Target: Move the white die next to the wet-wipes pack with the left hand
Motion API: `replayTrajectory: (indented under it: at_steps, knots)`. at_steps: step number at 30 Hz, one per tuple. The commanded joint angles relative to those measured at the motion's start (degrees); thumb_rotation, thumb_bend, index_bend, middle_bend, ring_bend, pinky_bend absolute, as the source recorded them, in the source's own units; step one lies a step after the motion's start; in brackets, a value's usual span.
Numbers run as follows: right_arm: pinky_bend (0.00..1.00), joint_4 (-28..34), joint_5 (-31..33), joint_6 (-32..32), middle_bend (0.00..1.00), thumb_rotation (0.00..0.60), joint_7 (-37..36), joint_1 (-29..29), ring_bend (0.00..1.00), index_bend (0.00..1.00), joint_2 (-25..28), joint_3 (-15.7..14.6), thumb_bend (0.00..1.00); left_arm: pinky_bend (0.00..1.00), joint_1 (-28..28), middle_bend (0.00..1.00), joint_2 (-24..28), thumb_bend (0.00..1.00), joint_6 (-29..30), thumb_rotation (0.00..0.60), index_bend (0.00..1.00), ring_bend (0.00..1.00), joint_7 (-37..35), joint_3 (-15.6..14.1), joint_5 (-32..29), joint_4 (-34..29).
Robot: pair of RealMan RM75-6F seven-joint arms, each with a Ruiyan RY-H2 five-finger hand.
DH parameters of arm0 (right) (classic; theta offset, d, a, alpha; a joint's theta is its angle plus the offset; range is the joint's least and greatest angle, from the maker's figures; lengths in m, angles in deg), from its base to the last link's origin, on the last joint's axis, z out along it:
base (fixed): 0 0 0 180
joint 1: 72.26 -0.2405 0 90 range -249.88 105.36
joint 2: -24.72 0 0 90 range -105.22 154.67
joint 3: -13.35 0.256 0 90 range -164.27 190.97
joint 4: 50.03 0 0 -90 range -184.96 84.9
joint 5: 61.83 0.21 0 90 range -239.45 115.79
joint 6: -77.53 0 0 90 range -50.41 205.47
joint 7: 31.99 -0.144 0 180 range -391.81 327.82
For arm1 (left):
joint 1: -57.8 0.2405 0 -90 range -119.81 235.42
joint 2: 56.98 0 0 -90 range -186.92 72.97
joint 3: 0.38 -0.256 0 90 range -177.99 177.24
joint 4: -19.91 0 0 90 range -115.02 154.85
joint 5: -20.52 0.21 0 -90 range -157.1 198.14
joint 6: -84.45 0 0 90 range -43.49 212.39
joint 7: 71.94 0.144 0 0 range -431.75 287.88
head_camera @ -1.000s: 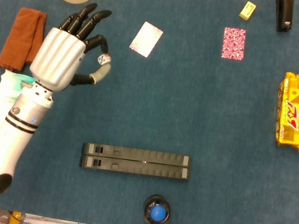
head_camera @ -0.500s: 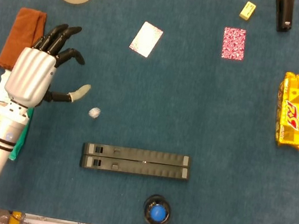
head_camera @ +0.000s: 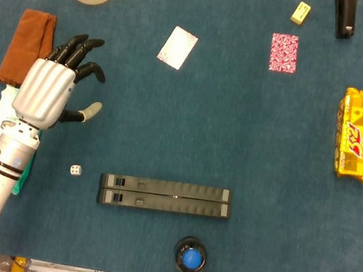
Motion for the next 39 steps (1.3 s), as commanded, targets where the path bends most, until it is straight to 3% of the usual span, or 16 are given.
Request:
replayTrajectory:
  at_steps: [1, 12, 24, 39]
  knots:
    - [0.42, 0.2, -0.2, -0.2, 0.4, 0.6, 0.0, 0.1, 0.35, 0.44, 0.1, -0.1, 0.0, 0.24, -0.1, 0.16, -0.2, 0.2, -0.6, 0.6, 0.45, 0.1, 0.5, 0.0, -0.3, 0.7]
    - [0.42, 1.7, -0.8, -1.7, 0.4, 0.6, 0.1, 1.1, 0.35, 0.44, 0.3, -0.5, 0.0, 0.24, 0.7, 0.18, 0.0, 0.2, -0.7, 0.6, 0.45, 0.1, 1.3, -0.7, 0.2, 4.3]
    - [0.42, 4.9, -1.8, -1.6, 0.4, 0.6, 2.6, 1.1, 0.35, 0.44, 1.6, -1.2, 0.0, 0.25, 3.7, 0.19, 4.0, 0.2, -1.8, 0.6, 0.46, 0.11, 8.4, -2.9, -2.8, 9.7]
    - [0.42, 10.6, -2.4, 0.2, 0.4, 0.6, 11.6, 0.9, 0.35, 0.44, 1.8, -3.7, 0.0, 0.25, 12.3, 0.2, 12.2, 0.2, 6.0, 0.6, 0.46, 0.11, 9.6, -3.7, -5.7, 7.1]
